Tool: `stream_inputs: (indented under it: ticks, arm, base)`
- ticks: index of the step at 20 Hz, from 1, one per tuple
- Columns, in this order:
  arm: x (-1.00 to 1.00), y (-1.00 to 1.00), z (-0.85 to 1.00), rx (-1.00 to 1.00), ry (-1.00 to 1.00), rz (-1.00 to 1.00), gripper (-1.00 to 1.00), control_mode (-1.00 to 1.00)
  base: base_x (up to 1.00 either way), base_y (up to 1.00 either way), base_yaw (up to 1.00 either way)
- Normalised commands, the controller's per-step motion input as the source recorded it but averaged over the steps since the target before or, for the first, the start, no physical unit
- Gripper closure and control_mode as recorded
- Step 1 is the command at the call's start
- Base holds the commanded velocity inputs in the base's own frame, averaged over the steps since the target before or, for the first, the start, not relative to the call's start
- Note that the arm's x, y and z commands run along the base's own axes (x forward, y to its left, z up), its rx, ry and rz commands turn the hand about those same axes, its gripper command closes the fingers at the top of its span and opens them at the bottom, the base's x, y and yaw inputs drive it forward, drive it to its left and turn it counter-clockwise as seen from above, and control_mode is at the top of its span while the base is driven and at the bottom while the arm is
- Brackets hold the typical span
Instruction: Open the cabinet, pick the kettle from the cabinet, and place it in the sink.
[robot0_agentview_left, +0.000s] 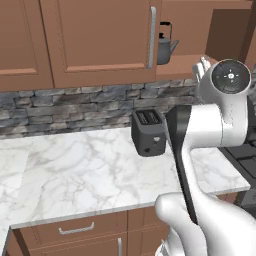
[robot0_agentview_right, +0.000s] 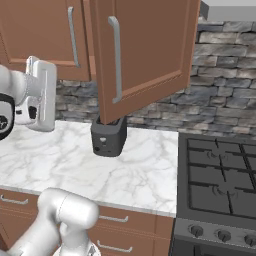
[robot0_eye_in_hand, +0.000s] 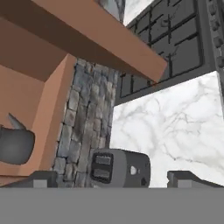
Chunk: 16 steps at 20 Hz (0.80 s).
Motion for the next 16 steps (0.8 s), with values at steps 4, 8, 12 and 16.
stream_inputs:
  ticks: [4,8,12,16]
  arm:
    - [0.31,-0.15,0.02,0.0,0.0,-0.41,-1.0,-1.0]
    - [0.27,-0.18,0.06,0.0,0.0,-0.42,-1.0,-1.0]
    - [0.16,-0.28,0.05,0.01,0.0,-0.41,-1.0,-1.0]
    - [0.16,-0.32,0.0,0.0,-0.01,-0.4,-1.0,-1.0]
  base:
    - [0.0,0.0,0.0]
    - [0.0,0.0,0.0]
    - [0.0,0.0,0.0]
    - [0.0,0.0,0.0]
